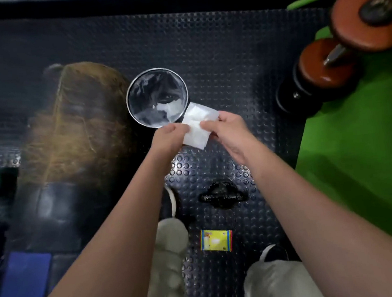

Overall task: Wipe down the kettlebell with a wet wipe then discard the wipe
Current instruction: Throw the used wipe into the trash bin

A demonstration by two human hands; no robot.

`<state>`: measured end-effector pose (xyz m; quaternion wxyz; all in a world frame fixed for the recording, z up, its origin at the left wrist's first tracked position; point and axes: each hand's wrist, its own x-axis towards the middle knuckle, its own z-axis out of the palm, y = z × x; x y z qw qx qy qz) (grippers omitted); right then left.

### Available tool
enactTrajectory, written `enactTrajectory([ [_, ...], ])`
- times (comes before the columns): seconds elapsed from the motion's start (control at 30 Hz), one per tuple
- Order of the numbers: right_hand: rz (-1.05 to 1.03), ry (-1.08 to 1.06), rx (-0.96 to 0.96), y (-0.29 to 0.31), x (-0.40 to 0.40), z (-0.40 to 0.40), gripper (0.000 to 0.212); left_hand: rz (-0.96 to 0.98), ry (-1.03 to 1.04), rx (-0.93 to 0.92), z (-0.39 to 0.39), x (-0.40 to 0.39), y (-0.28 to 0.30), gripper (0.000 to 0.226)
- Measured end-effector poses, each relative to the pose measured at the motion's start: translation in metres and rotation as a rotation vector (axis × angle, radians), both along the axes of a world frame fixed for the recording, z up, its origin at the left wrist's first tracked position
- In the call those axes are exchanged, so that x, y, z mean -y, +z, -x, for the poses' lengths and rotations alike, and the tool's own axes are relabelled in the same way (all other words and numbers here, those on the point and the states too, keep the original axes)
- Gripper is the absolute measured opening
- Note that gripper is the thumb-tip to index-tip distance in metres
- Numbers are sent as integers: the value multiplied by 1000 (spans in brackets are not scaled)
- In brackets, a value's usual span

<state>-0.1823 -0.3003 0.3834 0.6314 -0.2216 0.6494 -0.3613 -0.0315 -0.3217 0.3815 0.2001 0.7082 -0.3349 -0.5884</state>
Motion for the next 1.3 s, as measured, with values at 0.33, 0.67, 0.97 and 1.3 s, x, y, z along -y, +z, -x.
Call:
enactTrajectory([
  [0.33,-106,-3,-269,-50,143,-85,23,-18,-133,169,-76,141,-60,27],
  [0.67,-286,72,-617,-159,243,-139,44,-116,-357,304,-101,243,-166,12],
  [0.97,-467,41,-657,-221,261,-144,32,-266,-384,325,-82,258,-238,23],
  [1.3,-561,91,-571,-255,264,-142,50,-303,-467,369,-76,257,-261,17],
])
